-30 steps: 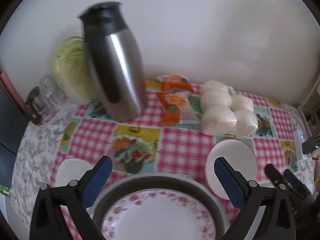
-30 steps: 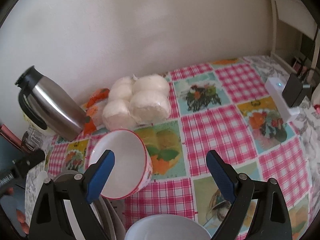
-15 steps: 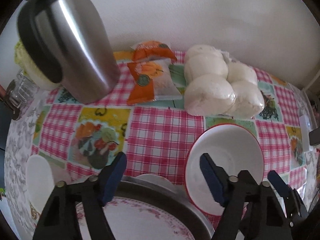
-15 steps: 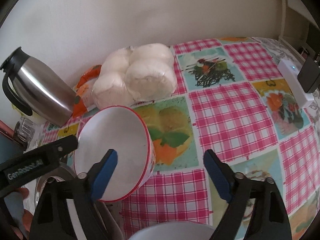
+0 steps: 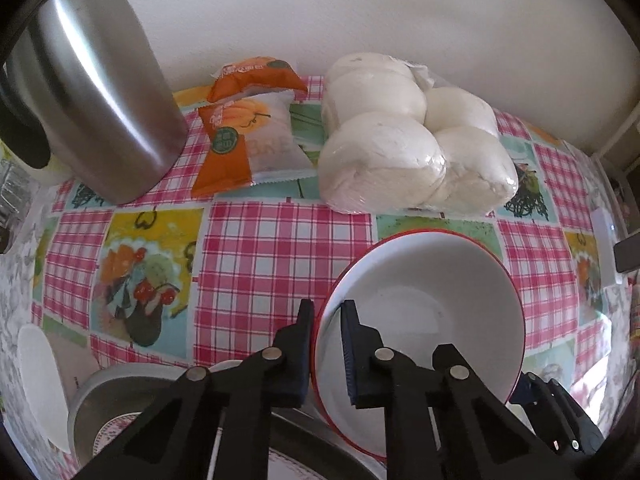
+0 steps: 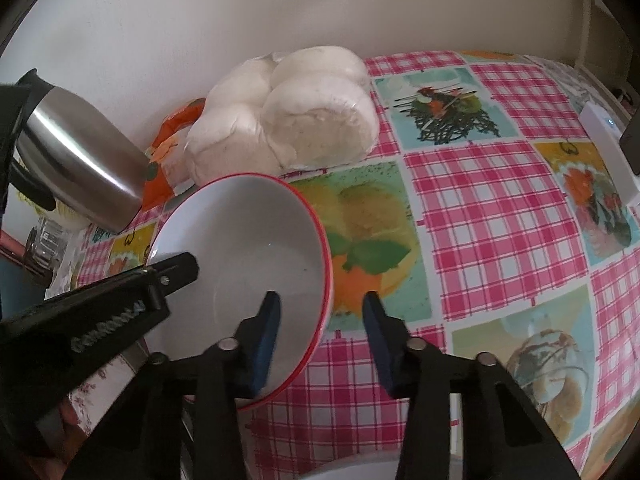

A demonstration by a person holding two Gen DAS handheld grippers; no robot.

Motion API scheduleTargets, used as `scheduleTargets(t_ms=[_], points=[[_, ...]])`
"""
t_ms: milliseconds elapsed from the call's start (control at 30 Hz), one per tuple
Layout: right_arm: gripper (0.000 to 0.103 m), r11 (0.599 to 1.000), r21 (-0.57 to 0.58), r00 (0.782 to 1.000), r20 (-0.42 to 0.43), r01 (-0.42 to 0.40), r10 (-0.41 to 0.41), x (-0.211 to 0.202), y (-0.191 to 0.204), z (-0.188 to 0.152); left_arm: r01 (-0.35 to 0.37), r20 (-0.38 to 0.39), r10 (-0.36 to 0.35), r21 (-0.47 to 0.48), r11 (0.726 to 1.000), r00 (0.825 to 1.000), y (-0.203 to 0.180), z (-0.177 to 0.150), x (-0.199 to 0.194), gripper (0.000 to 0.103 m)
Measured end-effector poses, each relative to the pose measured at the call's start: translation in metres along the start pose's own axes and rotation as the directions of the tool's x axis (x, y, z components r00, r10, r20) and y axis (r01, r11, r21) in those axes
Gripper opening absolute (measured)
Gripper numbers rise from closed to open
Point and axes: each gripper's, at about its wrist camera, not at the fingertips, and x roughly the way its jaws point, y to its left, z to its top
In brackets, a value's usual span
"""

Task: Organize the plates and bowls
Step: 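Close the right gripper on the red-rimmed bowl rim while the left gripper closes beside it, then lift the red-rimmed bowl with both grippers and carry it over the basin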

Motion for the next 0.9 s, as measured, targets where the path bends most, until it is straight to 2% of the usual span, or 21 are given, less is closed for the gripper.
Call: scheduleTargets(t_ms=[100, 367, 633, 767, 900], points=[[0.028, 0.999, 0.004, 0.999, 0.0, -0.036, 0.036, 0.0, 0.0, -0.001, 0.003, 0.006, -0.003, 0.014, 1.0, 1.0, -0.002, 0.0, 0.0, 0.014], [0.027, 0.999, 0.001, 0.999, 0.014, -0.047, 0.047, -0.006, -0.003, -0.001, 0.046, 0.042, -0.046, 0.0, 0.999, 0.998, 0.002, -0.003, -0.011, 0.014], [0.028, 0.998, 0.008, 0.993, 0.096, -0.068, 0.067, -0.04, -0.008, 0.005, 0.086, 0.138, -0.087, 0.016, 0.996, 0.987, -0.006, -0.004, -0.057, 0.014], [0.028, 0.996, -0.013, 0.988, 0.129, -0.083, 0.084, -0.059, -0.005, 0.006, 0.108, 0.174, -0.103, -0.018, 0.994, 0.979, 0.002, -0.01, -0.082, 0.014], [0.028, 0.994, -0.045, 0.984, 0.139, -0.104, 0.109, -0.071, 0.006, 0.001, 0.096, 0.185, -0.085, -0.05, 0.994, 0.979, 0.012, -0.019, -0.097, 0.014]])
